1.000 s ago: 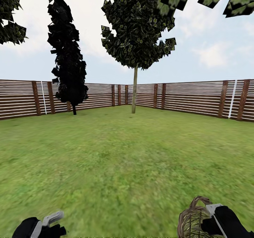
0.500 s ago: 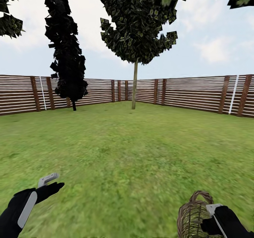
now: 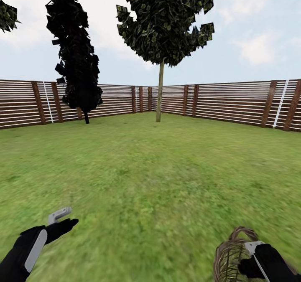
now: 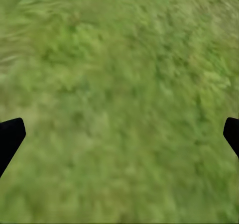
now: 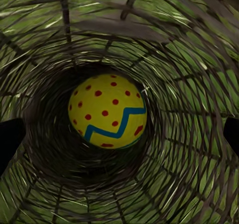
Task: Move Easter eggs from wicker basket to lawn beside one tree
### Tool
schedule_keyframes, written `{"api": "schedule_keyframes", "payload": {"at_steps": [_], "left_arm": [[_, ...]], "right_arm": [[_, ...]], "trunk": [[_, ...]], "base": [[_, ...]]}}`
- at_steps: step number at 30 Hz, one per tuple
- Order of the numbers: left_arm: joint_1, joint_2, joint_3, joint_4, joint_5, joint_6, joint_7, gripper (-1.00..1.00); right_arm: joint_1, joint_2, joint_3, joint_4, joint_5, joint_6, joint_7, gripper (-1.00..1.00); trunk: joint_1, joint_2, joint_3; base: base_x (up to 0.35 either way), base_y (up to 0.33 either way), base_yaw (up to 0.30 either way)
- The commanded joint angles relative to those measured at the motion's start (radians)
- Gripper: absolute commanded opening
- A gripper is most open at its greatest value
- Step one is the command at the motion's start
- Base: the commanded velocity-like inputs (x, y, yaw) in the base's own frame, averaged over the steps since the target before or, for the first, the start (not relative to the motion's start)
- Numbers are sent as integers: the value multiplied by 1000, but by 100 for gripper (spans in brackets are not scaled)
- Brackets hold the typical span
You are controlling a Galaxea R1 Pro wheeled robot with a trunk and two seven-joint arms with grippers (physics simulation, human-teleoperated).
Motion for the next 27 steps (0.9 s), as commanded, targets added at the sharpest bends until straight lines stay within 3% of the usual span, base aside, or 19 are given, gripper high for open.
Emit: {"api": "schedule_keyframes", "payload": {"at_steps": [1, 27], "left_arm": [[-1, -1, 2, 3, 1, -3, -4, 100], [-1, -18, 2, 12, 0, -18, -5, 100]], "right_arm": [[0, 0, 0, -1, 11, 3, 9, 100], [0, 2, 2, -1, 9, 3, 10, 100]], "trunk": [[1, -1, -5], [12, -7, -106]], "base": [[216, 0, 0], [10, 0, 0]]}}
